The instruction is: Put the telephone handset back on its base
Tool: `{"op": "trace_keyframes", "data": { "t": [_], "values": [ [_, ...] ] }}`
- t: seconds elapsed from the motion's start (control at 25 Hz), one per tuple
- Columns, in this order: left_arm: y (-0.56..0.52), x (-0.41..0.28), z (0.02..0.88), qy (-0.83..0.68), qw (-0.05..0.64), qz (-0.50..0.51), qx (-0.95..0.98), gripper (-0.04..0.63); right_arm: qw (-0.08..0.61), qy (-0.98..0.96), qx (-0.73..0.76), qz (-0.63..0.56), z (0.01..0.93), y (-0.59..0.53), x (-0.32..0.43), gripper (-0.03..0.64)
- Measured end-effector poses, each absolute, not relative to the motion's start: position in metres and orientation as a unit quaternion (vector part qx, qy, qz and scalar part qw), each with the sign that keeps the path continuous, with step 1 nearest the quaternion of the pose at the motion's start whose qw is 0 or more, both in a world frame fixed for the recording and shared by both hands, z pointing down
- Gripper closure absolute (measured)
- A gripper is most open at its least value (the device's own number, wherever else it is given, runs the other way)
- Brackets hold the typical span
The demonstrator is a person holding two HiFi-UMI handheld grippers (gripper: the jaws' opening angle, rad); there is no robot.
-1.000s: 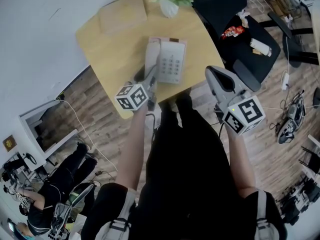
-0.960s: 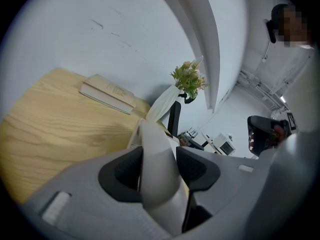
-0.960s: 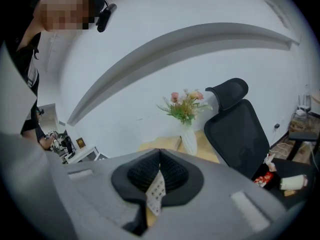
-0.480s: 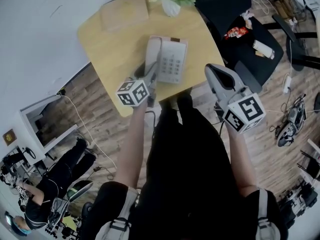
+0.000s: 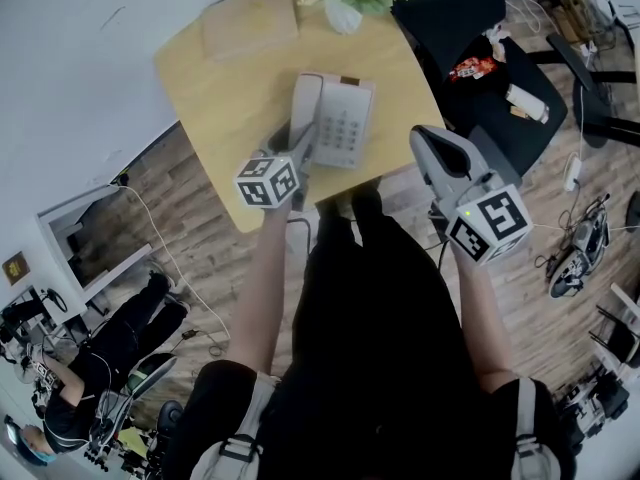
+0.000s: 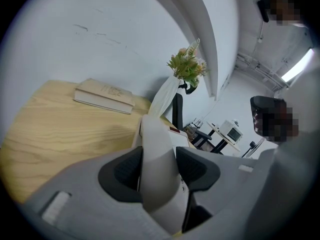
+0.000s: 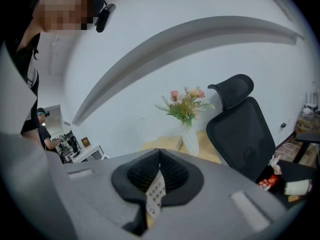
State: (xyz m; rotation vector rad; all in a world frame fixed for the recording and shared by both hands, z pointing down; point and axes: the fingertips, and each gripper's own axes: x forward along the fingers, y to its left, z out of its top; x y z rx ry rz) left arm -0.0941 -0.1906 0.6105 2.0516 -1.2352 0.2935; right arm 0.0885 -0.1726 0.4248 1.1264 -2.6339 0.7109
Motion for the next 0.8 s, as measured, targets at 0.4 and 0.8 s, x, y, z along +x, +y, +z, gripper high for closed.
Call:
{"op": "trace_keyframes", "data": {
  "t": [0.4,0.8],
  "values": [
    [-0.192,-0.093,0.620,-0.474,0.338,0.142,0.801,0.379,0.096,-0.888,0.380,0.242,0.427,-0.169,0.090,0.614],
    [-0.193,-0.092,0.631,-0.472,0.324,0.164,0.803,0.379,0.097,-0.884,0.388,0.242,0.428,-0.167,0.095,0.614]
  ]
}}
